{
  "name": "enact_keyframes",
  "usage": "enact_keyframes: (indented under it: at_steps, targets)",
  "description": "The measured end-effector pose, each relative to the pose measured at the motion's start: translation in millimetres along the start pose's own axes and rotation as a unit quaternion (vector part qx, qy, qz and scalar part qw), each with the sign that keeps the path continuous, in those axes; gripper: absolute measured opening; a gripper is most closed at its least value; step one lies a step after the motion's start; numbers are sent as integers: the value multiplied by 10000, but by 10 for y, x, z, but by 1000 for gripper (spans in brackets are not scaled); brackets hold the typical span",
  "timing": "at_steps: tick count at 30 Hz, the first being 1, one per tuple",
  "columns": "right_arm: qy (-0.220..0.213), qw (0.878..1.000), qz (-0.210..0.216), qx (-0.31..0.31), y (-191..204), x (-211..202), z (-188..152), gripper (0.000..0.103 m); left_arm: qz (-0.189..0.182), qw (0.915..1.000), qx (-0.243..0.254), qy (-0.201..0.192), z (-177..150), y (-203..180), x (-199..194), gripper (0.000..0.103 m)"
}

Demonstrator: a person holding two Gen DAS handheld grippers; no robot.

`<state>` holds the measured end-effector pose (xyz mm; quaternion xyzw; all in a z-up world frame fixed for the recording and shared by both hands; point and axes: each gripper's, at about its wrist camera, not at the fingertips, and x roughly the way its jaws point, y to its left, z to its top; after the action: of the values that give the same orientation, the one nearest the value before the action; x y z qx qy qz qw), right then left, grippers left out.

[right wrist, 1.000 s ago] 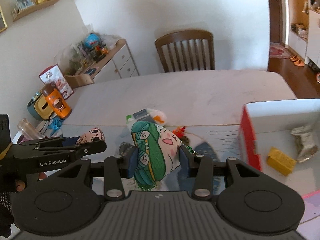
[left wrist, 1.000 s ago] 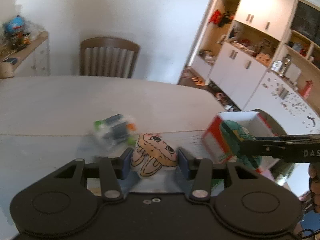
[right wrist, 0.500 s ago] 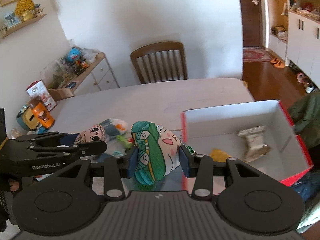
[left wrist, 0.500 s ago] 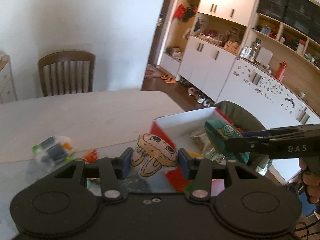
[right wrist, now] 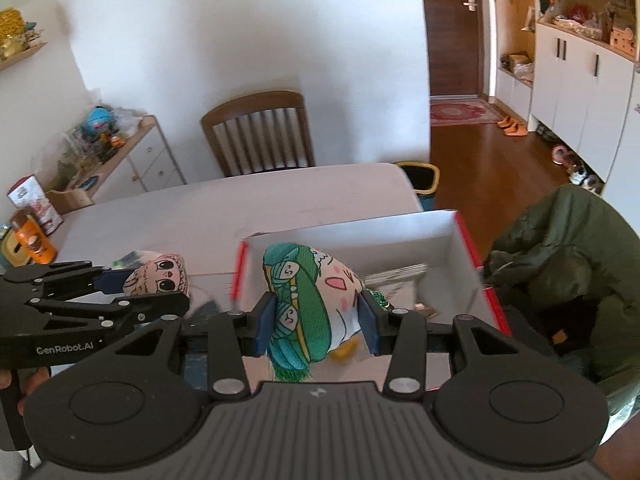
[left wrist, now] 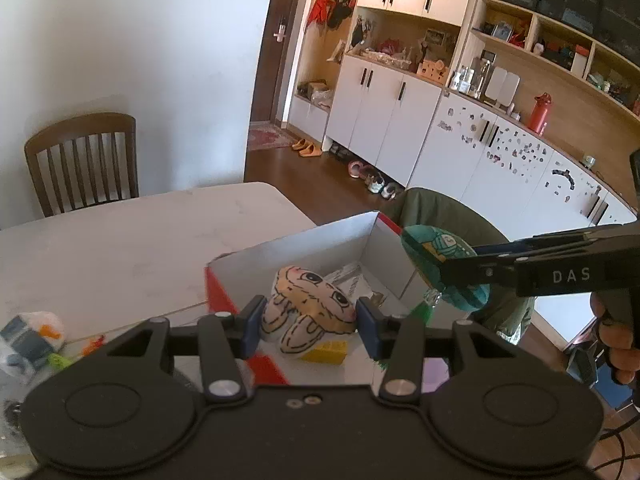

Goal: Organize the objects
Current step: 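Carry both plush toys with both grippers over the red box, then lower both plush toys into the box and open both grippers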

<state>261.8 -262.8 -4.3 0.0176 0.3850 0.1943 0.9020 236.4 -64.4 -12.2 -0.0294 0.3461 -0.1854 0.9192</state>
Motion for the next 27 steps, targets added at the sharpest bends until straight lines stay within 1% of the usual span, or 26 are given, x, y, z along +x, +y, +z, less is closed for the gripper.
enact_keyframes:
  at_steps: [5, 11, 16, 21, 27]
  targets:
    - [50, 9999, -104, 47, -288, 165, 39, 43, 122, 9998, 98, 115, 48, -126, 332, 47]
    - [281, 9995, -145, 34, -535, 435, -6, 43, 253, 9990, 114, 360, 98, -220, 741, 47]
    - [503, 9985, -158, -160, -614, 671, -94, 43, 362, 9975, 209, 564, 140, -266, 1077, 47]
    - [753, 9960, -141, -458, -586, 894, -199, 43, 388, 9958, 324, 757, 159, -299, 1364, 47]
    - [1040, 9919, -159, -709, -560, 1137, -301, 43, 438, 9919, 388, 1129, 148, -307, 1746, 47]
